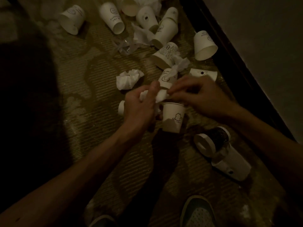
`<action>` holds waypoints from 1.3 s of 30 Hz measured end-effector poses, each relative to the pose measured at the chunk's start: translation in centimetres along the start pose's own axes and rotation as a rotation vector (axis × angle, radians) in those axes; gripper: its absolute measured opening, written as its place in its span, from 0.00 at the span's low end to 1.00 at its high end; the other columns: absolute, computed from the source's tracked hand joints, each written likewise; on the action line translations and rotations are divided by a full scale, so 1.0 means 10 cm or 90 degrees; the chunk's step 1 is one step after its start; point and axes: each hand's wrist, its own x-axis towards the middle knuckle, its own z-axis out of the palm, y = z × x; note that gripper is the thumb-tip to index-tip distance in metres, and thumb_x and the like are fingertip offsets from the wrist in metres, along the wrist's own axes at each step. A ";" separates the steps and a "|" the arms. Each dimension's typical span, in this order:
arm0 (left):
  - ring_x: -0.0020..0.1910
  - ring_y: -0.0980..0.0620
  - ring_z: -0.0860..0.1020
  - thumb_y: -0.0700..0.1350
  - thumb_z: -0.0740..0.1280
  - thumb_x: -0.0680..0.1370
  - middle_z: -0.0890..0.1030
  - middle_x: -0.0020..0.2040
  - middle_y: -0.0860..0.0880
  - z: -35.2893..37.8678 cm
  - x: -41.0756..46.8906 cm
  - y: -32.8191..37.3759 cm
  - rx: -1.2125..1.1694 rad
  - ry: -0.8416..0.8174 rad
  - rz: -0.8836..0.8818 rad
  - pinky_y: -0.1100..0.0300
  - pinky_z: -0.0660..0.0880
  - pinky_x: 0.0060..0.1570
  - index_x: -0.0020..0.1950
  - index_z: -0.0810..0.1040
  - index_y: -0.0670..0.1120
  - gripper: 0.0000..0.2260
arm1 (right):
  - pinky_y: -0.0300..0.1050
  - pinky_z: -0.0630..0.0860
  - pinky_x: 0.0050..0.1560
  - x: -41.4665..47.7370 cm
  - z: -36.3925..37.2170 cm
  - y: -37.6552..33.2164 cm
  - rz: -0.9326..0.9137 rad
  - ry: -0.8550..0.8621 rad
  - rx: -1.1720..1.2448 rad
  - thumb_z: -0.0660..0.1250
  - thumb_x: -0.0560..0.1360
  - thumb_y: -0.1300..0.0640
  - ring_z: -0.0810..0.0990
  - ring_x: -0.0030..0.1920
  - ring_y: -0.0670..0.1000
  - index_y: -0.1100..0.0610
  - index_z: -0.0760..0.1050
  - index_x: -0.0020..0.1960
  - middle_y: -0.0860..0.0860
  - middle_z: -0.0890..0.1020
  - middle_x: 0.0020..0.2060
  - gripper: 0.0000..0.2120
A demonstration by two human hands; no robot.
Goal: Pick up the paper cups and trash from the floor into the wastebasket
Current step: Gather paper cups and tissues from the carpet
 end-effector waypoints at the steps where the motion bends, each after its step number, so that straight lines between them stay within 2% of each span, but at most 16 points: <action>1: 0.24 0.53 0.77 0.54 0.64 0.81 0.79 0.27 0.49 -0.05 0.04 -0.02 0.030 0.021 0.005 0.62 0.71 0.22 0.38 0.79 0.45 0.17 | 0.33 0.79 0.45 0.10 -0.08 0.04 0.025 0.058 -0.027 0.68 0.77 0.61 0.81 0.47 0.40 0.48 0.80 0.50 0.49 0.81 0.54 0.09; 3: 0.23 0.55 0.74 0.53 0.65 0.81 0.76 0.25 0.51 -0.13 0.12 -0.04 0.057 0.044 0.011 0.63 0.69 0.21 0.36 0.77 0.43 0.18 | 0.34 0.77 0.46 0.33 -0.21 0.12 0.075 0.151 -0.125 0.69 0.77 0.57 0.78 0.52 0.43 0.50 0.77 0.61 0.50 0.79 0.60 0.13; 5: 0.23 0.56 0.73 0.53 0.64 0.81 0.75 0.25 0.52 -0.16 0.21 -0.04 0.063 0.058 0.006 0.63 0.68 0.22 0.36 0.76 0.42 0.19 | 0.32 0.70 0.49 0.54 -0.23 0.22 0.099 0.154 -0.223 0.71 0.76 0.54 0.73 0.60 0.46 0.52 0.71 0.71 0.52 0.75 0.66 0.24; 7: 0.23 0.56 0.72 0.54 0.63 0.82 0.74 0.26 0.51 -0.17 0.27 -0.02 0.070 0.067 0.003 0.65 0.67 0.22 0.41 0.78 0.36 0.22 | 0.36 0.66 0.56 0.69 -0.17 0.30 0.109 0.136 -0.250 0.72 0.75 0.51 0.71 0.66 0.50 0.52 0.68 0.73 0.53 0.72 0.70 0.29; 9: 0.24 0.55 0.71 0.55 0.61 0.82 0.75 0.28 0.47 -0.19 0.32 0.01 0.066 0.063 0.004 0.65 0.67 0.21 0.48 0.79 0.32 0.25 | 0.43 0.70 0.60 0.80 -0.11 0.38 0.119 0.149 -0.239 0.73 0.74 0.51 0.73 0.66 0.53 0.54 0.71 0.71 0.55 0.75 0.67 0.27; 11: 0.23 0.53 0.71 0.56 0.60 0.83 0.75 0.29 0.42 -0.20 0.36 0.03 0.048 0.053 0.012 0.64 0.66 0.22 0.52 0.78 0.31 0.26 | 0.45 0.77 0.56 0.89 -0.08 0.42 0.138 0.169 -0.218 0.73 0.74 0.52 0.79 0.58 0.52 0.58 0.77 0.65 0.55 0.80 0.59 0.21; 14: 0.27 0.47 0.71 0.57 0.59 0.83 0.80 0.40 0.32 -0.21 0.36 0.03 0.043 0.041 0.014 0.63 0.66 0.22 0.55 0.78 0.32 0.26 | 0.35 0.76 0.41 0.97 -0.06 0.45 0.155 0.203 -0.179 0.74 0.73 0.53 0.81 0.45 0.46 0.59 0.82 0.55 0.51 0.83 0.46 0.13; 17: 0.23 0.56 0.71 0.60 0.57 0.82 0.83 0.34 0.44 -0.25 0.36 0.01 0.035 0.044 -0.040 0.65 0.65 0.21 0.55 0.80 0.38 0.26 | 0.33 0.79 0.37 0.94 -0.05 0.40 0.162 0.220 -0.077 0.74 0.73 0.56 0.82 0.40 0.44 0.57 0.81 0.50 0.48 0.82 0.39 0.08; 19: 0.23 0.55 0.70 0.63 0.55 0.82 0.78 0.30 0.44 -0.27 0.38 0.02 0.025 0.050 -0.072 0.65 0.65 0.22 0.52 0.79 0.34 0.31 | 0.36 0.81 0.38 0.88 -0.05 0.32 0.160 0.215 0.032 0.73 0.74 0.60 0.84 0.39 0.47 0.59 0.80 0.49 0.52 0.83 0.41 0.06; 21: 0.24 0.53 0.73 0.64 0.53 0.82 0.79 0.32 0.43 -0.27 0.38 0.03 0.024 0.071 -0.091 0.65 0.68 0.22 0.42 0.80 0.37 0.32 | 0.37 0.80 0.37 0.78 -0.05 0.20 0.150 0.178 0.123 0.73 0.74 0.63 0.85 0.37 0.48 0.59 0.78 0.49 0.55 0.84 0.42 0.06; 23: 0.29 0.54 0.78 0.63 0.52 0.82 0.82 0.33 0.48 -0.27 0.38 0.06 0.019 0.089 -0.098 0.62 0.75 0.29 0.41 0.82 0.44 0.29 | 0.37 0.80 0.37 0.65 -0.02 0.07 0.141 0.098 0.202 0.72 0.73 0.63 0.86 0.37 0.48 0.57 0.77 0.48 0.54 0.86 0.41 0.06; 26: 0.50 0.52 0.82 0.67 0.47 0.80 0.83 0.52 0.49 -0.30 0.38 0.07 0.013 0.037 -0.107 0.48 0.79 0.51 0.58 0.80 0.48 0.31 | 0.37 0.80 0.37 0.42 0.11 -0.06 0.158 -0.021 0.288 0.72 0.72 0.61 0.86 0.38 0.49 0.55 0.78 0.50 0.52 0.86 0.37 0.08; 29: 0.59 0.50 0.81 0.72 0.46 0.73 0.79 0.66 0.50 -0.34 0.28 0.07 -0.004 -0.050 -0.074 0.51 0.81 0.47 0.71 0.71 0.51 0.37 | 0.37 0.79 0.37 0.28 0.26 -0.11 0.179 -0.072 0.369 0.72 0.72 0.61 0.86 0.40 0.50 0.57 0.77 0.53 0.52 0.86 0.38 0.10; 34: 0.57 0.54 0.82 0.68 0.53 0.76 0.82 0.58 0.56 -0.33 0.05 0.02 -0.008 -0.153 -0.002 0.59 0.80 0.42 0.58 0.77 0.66 0.18 | 0.36 0.80 0.41 0.23 0.47 -0.11 0.209 -0.121 0.421 0.69 0.76 0.62 0.86 0.46 0.49 0.60 0.78 0.57 0.53 0.87 0.44 0.11; 37: 0.54 0.58 0.82 0.61 0.60 0.80 0.83 0.55 0.55 -0.37 -0.01 -0.06 0.023 -0.142 0.055 0.64 0.79 0.43 0.64 0.77 0.50 0.21 | 0.36 0.80 0.44 0.22 0.52 -0.10 0.229 -0.160 0.444 0.68 0.75 0.58 0.85 0.51 0.48 0.60 0.81 0.54 0.53 0.87 0.48 0.10; 39: 0.45 0.57 0.84 0.58 0.62 0.77 0.85 0.47 0.55 -0.37 -0.05 -0.11 0.020 -0.127 0.061 0.65 0.79 0.38 0.62 0.77 0.43 0.22 | 0.37 0.80 0.44 0.20 0.51 -0.09 0.247 -0.181 0.472 0.69 0.73 0.56 0.85 0.51 0.49 0.58 0.85 0.47 0.54 0.86 0.49 0.08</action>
